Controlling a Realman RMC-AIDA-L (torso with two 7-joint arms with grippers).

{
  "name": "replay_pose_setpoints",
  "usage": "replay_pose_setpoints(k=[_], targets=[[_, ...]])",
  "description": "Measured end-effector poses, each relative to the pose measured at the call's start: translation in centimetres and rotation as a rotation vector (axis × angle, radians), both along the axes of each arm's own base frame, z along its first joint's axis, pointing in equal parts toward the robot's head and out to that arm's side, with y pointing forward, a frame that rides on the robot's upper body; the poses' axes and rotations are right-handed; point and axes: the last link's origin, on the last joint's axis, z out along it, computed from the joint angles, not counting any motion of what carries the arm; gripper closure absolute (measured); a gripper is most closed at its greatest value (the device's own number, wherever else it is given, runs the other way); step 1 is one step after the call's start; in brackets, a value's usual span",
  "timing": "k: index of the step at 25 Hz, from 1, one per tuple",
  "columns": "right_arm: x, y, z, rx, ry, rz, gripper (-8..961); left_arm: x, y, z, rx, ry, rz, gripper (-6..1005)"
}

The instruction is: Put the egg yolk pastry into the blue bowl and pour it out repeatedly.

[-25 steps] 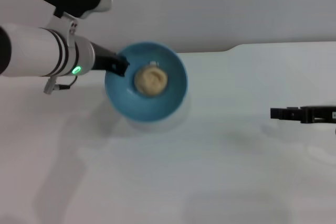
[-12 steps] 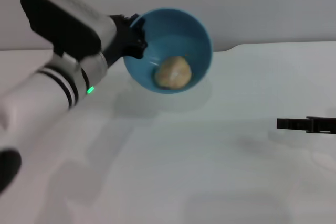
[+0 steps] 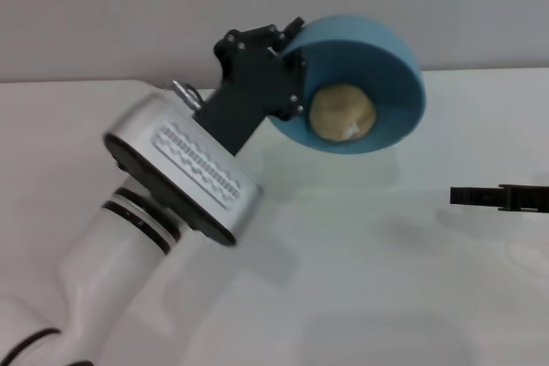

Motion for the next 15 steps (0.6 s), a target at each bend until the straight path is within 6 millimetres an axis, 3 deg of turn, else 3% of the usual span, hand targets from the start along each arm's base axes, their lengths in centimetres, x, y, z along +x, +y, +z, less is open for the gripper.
replay_pose_setpoints(k=[6, 15], targets=[[0.0, 0.0, 0.0, 0.004, 0.004, -0.001, 410, 0.7, -0.4, -0.7, 0.111, 0.063, -0.054, 974], [0.2, 0.0, -0.1, 0.004, 0.006, -0.008, 409, 1.0, -1.0, 2.6, 0.368, -0.041, -0.068, 979]])
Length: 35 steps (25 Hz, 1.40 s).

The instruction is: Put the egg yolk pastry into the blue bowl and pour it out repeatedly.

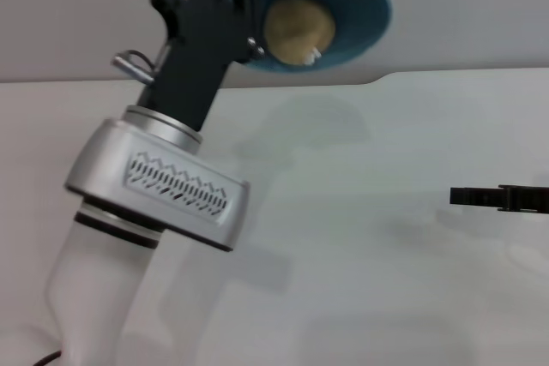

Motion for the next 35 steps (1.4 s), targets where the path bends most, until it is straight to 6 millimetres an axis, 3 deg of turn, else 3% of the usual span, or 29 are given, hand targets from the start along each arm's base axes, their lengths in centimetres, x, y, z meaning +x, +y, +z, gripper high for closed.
replay_pose_setpoints(k=[10, 19, 26, 35], targets=[[-0.6, 0.6, 0.0, 0.003, 0.001, 0.017, 411, 0.7, -2.4, 0.5, 0.082, -0.055, -0.095, 980], [-0.6, 0.7, -0.3, -0.008, 0.007, 0.014, 410, 0.3, -1.4, -0.8, 0.000, -0.006, -0.039, 982], [-0.9, 0.7, -0.5, -0.025, 0.008, 0.024, 409, -0.4, 2.6, 0.0, -0.140, -0.171, 0.232, 983], [-3.1, 0.7, -1.5, -0.130, 0.027, 0.098, 410, -2.7, 8.7, 0.6, -0.669, -0.294, 0.584, 983]])
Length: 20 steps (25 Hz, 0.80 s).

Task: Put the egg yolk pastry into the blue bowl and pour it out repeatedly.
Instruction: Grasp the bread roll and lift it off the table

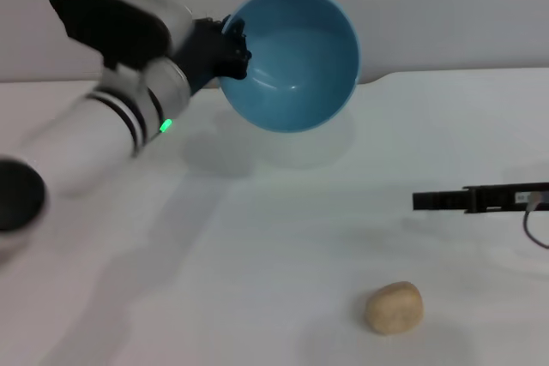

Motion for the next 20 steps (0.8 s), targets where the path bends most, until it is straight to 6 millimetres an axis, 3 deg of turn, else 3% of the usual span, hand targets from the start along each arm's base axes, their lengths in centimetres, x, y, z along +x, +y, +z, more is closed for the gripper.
replay_pose_setpoints(k=[6, 9, 13, 20], targets=[[-1.9, -0.2, -1.2, -0.127, -0.020, 0.067, 411, -1.9, 2.4, 0.5, -0.289, -0.071, 0.145, 982], [-2.5, -0.2, -1.7, -0.204, -0.086, 0.074, 411, -2.9, 3.1, 0.0, -0.395, 0.016, 0.264, 982], [-3.6, -0.5, -3.2, -0.338, -0.217, 0.105, 410, -3.5, 3.2, -0.4, -0.440, 0.161, 0.395, 982], [-4.4, -0.3, -3.8, -0.391, -0.308, 0.118, 409, -3.5, 2.8, -0.4, -0.480, 0.160, 0.434, 983]])
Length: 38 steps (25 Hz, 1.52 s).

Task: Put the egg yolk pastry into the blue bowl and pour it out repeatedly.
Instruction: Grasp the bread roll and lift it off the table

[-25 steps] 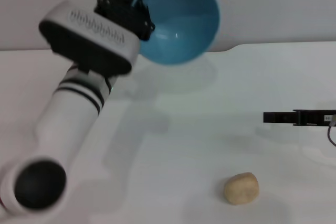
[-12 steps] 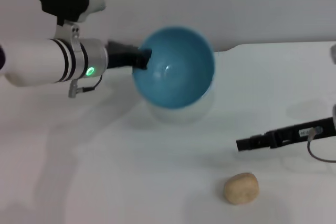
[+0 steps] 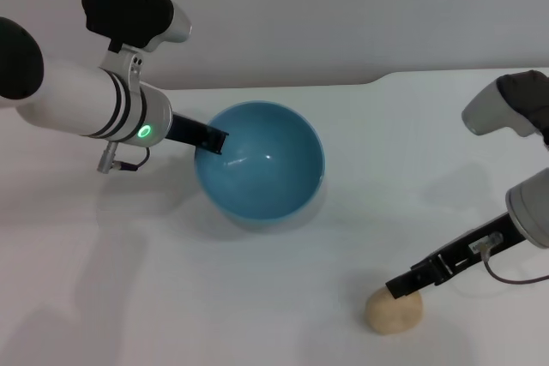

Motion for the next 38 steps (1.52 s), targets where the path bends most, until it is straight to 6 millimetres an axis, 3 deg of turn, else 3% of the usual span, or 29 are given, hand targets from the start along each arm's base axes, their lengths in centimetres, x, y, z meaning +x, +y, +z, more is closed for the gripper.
replay_pose_setpoints(k=[10, 19, 24, 30, 38], targets=[[-0.6, 0.1, -2.0, -0.077, -0.060, 0.009, 410, 0.5, 0.1, 0.1, -0.002, -0.006, -0.005, 982], [0.0, 0.5, -3.3, -0.081, -0.079, -0.021, 409, 0.7, 0.1, 0.2, 0.000, -0.010, -0.008, 983], [0.0, 0.8, -3.0, -0.055, -0.071, -0.024, 448, 0.6, 0.0, 0.1, -0.004, -0.008, -0.008, 983], [0.1, 1.0, -2.7, -0.036, -0.066, -0.028, 593, 0.6, 0.0, 0.1, -0.006, -0.005, -0.010, 983], [0.0, 1.3, -2.3, -0.008, -0.038, -0.041, 660, 0.6, 0.0, 0.1, -0.007, -0.003, -0.011, 982]])
